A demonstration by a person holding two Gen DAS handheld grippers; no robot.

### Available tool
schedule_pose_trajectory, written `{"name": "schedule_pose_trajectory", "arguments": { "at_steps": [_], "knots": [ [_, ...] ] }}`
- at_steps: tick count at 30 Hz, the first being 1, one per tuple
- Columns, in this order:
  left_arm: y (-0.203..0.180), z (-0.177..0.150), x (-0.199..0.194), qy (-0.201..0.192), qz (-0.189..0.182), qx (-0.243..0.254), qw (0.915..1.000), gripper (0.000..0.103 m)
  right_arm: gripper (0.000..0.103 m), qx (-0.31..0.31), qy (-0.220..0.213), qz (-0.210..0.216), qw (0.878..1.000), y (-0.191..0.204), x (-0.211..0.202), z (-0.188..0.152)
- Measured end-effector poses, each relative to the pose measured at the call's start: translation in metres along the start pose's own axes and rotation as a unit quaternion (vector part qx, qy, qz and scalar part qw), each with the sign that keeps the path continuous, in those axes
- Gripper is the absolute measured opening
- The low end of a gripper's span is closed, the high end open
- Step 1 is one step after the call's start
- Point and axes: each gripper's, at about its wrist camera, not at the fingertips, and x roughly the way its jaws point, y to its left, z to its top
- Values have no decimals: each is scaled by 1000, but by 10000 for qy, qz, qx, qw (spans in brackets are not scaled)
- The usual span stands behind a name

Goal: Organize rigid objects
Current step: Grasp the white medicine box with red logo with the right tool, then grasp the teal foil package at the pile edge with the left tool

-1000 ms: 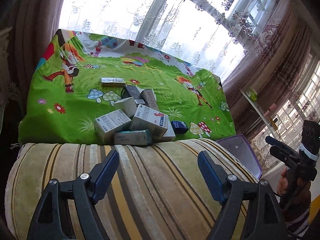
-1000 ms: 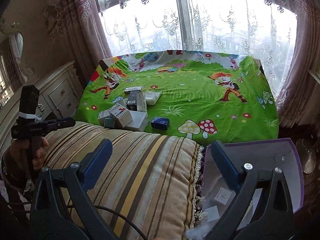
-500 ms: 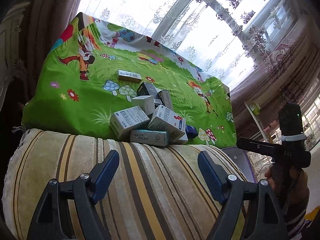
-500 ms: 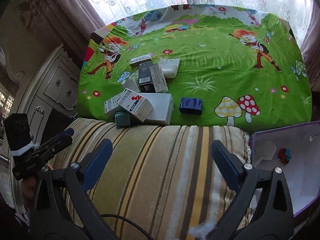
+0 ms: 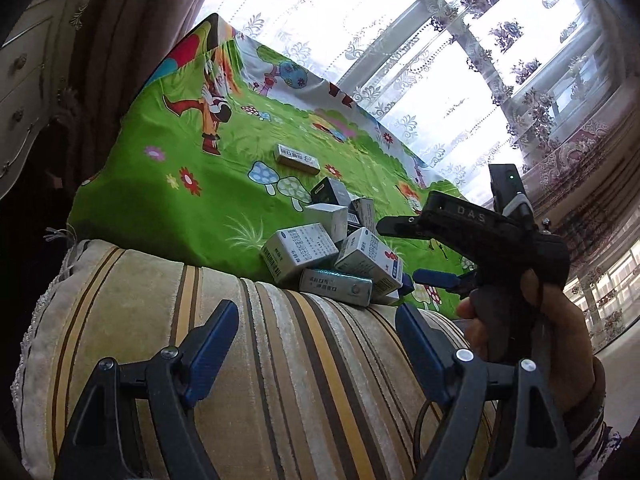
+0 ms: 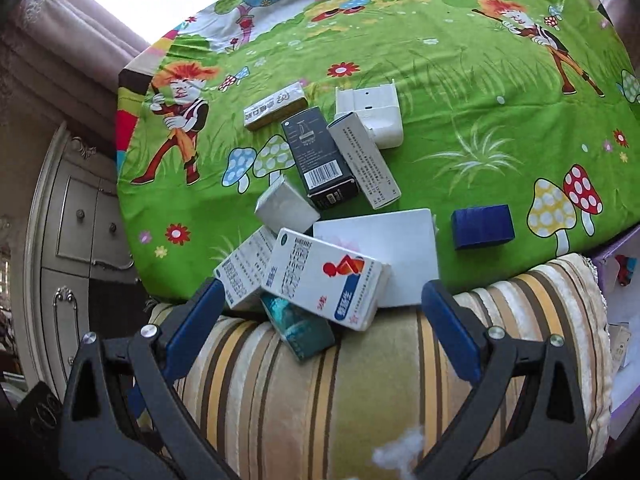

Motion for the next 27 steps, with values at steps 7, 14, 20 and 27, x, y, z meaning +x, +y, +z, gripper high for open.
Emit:
{"name": "schedule_pose_trajectory", "arguments": {
  "at_steps": [7,14,20,27],
  "knots": [
    [3,-1,4,75,-87,-58,9999,82,100,42,129,-400,9991,6,25,4],
    [2,-3,8,160,-60,-7,9999,82,94,-233,109,-665,9975,7,39,5],
    [-11,-1,24,481,31,339,9983,84,82,-305,38,-548,9980,2,37,1],
    [-33,8,59,1130,-122,968,9888,88,82,-250,-546,-164,9981,-12,5,-7]
  ]
}}
